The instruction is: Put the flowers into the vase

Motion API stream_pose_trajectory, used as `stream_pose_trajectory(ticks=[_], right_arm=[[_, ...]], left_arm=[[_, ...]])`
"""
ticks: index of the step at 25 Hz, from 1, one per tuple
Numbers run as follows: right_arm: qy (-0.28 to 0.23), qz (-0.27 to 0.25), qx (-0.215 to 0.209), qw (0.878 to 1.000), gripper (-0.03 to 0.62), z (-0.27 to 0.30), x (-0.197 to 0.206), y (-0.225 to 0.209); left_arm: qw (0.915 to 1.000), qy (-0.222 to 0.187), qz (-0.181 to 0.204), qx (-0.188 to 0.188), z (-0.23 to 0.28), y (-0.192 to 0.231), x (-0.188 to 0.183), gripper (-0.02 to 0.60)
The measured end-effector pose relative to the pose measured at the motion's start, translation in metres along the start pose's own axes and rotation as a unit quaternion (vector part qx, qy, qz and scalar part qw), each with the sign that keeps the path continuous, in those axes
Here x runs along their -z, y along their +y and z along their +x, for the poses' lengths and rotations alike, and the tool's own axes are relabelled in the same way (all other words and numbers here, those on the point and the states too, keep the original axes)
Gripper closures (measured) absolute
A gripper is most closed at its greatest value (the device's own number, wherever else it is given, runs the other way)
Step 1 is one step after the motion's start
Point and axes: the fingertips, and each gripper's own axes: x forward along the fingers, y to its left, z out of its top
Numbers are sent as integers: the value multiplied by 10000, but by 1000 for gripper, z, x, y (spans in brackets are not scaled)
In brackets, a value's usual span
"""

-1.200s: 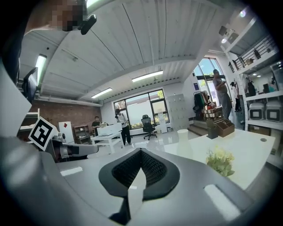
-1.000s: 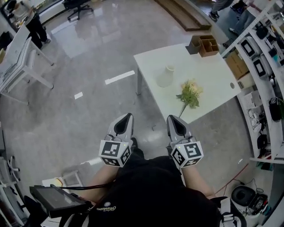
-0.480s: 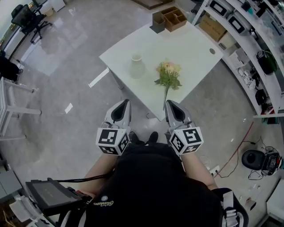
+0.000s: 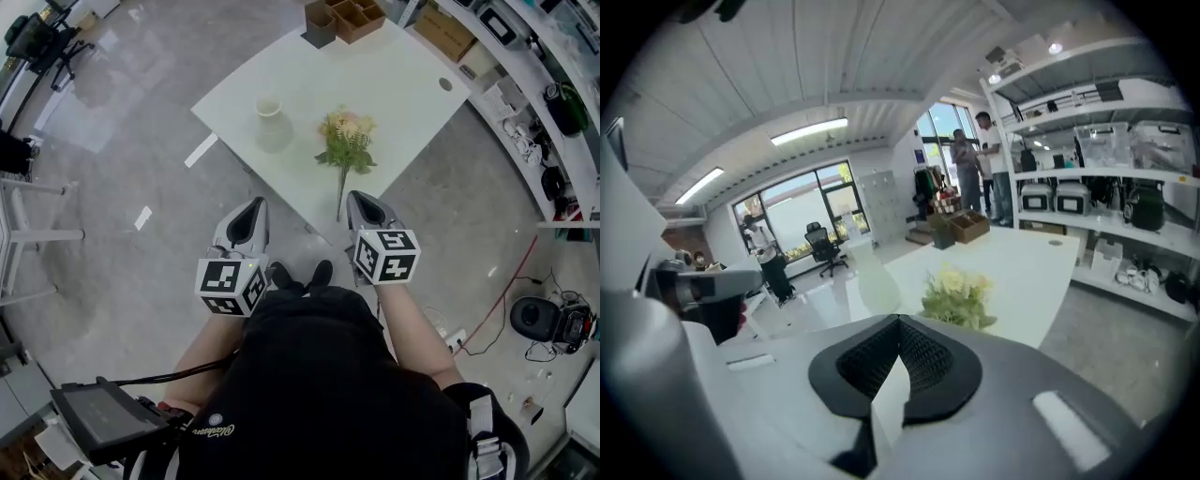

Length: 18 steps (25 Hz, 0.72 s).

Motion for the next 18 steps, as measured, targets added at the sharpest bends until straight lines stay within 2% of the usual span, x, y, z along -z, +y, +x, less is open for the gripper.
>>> stream_pose_trajectory(ticks=[4, 5, 10, 12, 18], right_arm=[[1021, 540, 80, 9933, 590, 45, 40, -32], [1242, 690, 44, 9898, 538, 55, 47, -38], [2059, 1539, -132, 9663, 414, 99, 71, -64], [2324, 1742, -155, 9568, 387, 112, 78, -71], [2876, 2079, -301, 9344, 387, 139, 81, -79]], left_arm=[[9999, 133, -32, 27, 4, -3, 6, 575], [9999, 165, -42, 27, 4, -3, 8, 575], [9995, 305, -92, -37, 5, 3, 14, 574], [9994, 328, -117, -65, 5, 7, 15, 575], [9991, 361, -191, -126, 4, 16, 20, 575]])
